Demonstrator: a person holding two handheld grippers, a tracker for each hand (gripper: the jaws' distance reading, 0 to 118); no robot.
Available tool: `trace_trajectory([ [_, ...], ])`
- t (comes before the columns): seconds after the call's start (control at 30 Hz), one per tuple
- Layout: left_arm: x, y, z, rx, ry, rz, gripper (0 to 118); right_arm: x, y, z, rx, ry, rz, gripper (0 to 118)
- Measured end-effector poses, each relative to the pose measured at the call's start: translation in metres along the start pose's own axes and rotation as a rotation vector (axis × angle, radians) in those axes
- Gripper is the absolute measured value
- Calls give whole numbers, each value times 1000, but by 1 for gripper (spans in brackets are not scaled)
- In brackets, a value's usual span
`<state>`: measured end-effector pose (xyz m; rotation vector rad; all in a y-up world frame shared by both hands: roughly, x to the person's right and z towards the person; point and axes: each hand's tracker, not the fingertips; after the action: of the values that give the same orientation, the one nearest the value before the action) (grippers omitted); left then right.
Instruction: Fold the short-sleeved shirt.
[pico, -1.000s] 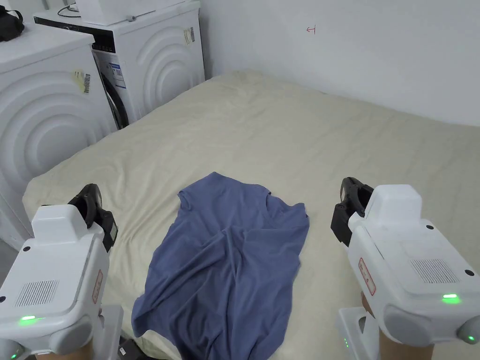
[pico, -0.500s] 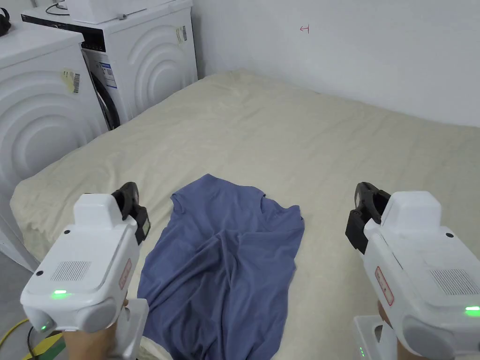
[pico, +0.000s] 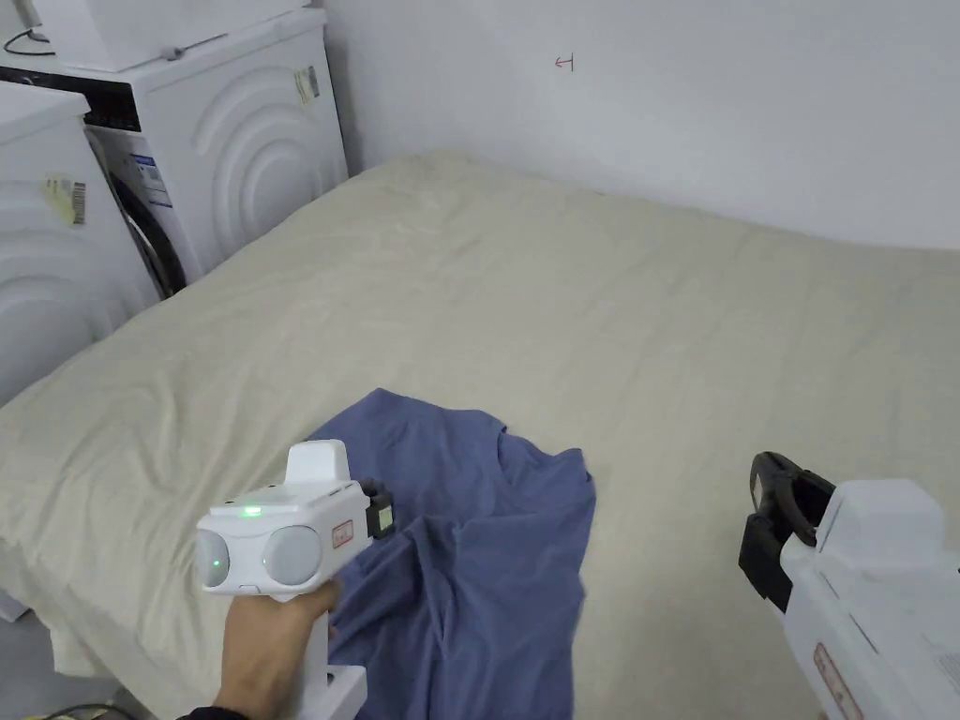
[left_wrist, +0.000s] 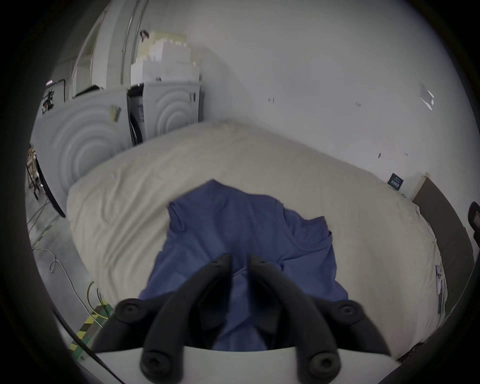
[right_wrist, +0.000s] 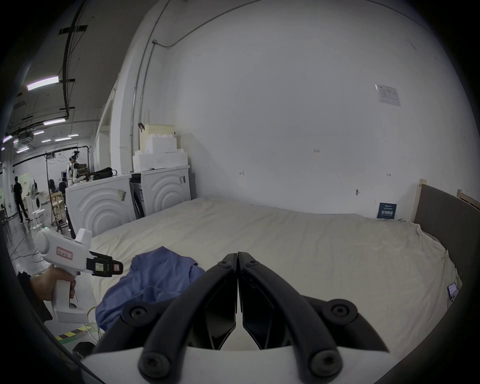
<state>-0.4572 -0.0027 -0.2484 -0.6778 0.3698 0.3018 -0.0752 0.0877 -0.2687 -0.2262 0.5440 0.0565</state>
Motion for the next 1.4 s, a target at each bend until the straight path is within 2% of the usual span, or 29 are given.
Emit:
trace_trajectory([
  [0.1, 1, 1, -41, -134, 30, -25, 86, 7, -5, -6, -21, -17, 0, 0],
  [0.13, 1, -1, -54, -164, 46, -32, 99, 10, -6, -8, -28, -21, 1, 0],
  [0.17, 3, -2, -64, -199, 57, -40, 106, 14, -10, -11, -36, -25, 1, 0],
  [0.2, 5, -3, -72, -230, 56, -48, 108, 17, -12, -14, -42, -30, 1, 0],
  [0.33, 7, -12, -97, -333, 62, -65, 107, 25, -17, -16, -64, -45, 2, 0],
  [0.37, -1, -18, -113, -358, 64, -62, 105, 27, -19, -16, -68, -48, 0, 0],
  [0.4, -3, -21, -120, -364, 68, -51, 94, 30, -21, -16, -73, -52, -3, 0],
  [0.47, -2, -25, -127, -414, 71, -47, 60, 36, -26, -16, -84, -59, -10, 0],
  [0.5, 3, -24, -116, -435, 60, -50, 47, 38, -27, -15, -87, -63, -13, 0],
  [0.53, 7, -24, -109, -435, 42, -49, 40, 40, -28, -15, -88, -66, -16, 0],
  [0.57, 9, -24, -106, -415, 40, -53, 26, 42, -28, -13, -91, -69, -19, 0],
  [0.6, 11, -22, -104, -415, 39, -55, 2, 44, -28, -11, -91, -72, -20, 0],
  [0.77, 12, -26, -93, -332, 2, -41, 1, 57, -26, 2, -80, -88, -30, 0],
  [0.93, 7, -5, -39, -184, -165, 140, 0, 69, -19, 19, -50, -109, -38, 0],
  [1.03, 16, 16, -13, -118, -235, 171, 0, 76, -16, 33, -33, -125, -49, 0],
  [1.17, 48, 49, 25, -26, -340, 156, 0, 89, -13, 56, 2, -151, -79, 0],
  [1.4, 139, 105, 83, 95, -494, 23, 0, 115, -1, 109, 66, -218, -84, 0],
])
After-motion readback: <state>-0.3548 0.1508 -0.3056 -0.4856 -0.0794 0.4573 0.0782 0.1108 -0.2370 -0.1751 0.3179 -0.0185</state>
